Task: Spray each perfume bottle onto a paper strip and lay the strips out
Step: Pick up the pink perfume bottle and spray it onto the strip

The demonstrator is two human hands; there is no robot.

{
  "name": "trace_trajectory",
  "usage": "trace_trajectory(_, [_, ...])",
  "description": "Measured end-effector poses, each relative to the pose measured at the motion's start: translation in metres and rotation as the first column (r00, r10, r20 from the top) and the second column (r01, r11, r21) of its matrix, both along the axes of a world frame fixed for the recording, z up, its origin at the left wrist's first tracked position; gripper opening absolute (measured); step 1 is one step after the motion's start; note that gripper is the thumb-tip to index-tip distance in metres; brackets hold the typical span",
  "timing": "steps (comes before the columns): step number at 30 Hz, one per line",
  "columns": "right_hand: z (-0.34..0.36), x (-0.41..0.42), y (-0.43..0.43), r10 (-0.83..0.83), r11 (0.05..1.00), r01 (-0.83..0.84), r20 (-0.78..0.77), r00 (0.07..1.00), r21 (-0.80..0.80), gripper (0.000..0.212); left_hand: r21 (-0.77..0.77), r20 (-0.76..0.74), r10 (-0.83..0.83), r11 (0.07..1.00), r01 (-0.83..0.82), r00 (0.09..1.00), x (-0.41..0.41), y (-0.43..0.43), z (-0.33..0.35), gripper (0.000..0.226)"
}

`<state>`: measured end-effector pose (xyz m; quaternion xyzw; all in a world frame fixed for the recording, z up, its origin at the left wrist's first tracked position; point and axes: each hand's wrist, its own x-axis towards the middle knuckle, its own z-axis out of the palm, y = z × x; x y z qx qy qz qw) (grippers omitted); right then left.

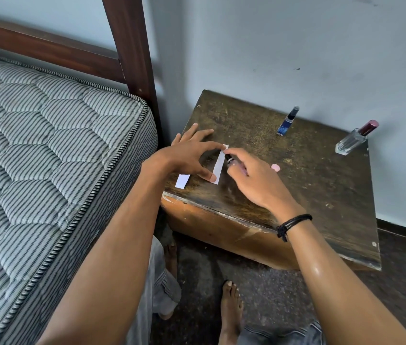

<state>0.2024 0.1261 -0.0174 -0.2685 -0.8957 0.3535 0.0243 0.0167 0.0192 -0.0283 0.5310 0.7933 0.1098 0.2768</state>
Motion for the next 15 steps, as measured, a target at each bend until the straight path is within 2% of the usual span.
trace_trajectory(8, [-0.017, -0.006, -0.003, 0.067, 0.933, -0.064, 0.003, 0.998, 0.354, 0.042, -0.008, 0.0, 0.018, 1.0, -0.018, 1.0, 0.0, 0.002, -0.001, 0.09])
trace_trajectory(15, [-0.023, -0.012, -0.005, 0.099, 0.899, -0.087, -0.006, 0.995, 0.429, 0.043, -0.011, 0.013, 0.031, 0.999, -0.031, 0.999, -0.001, 0.003, -0.001, 0.091])
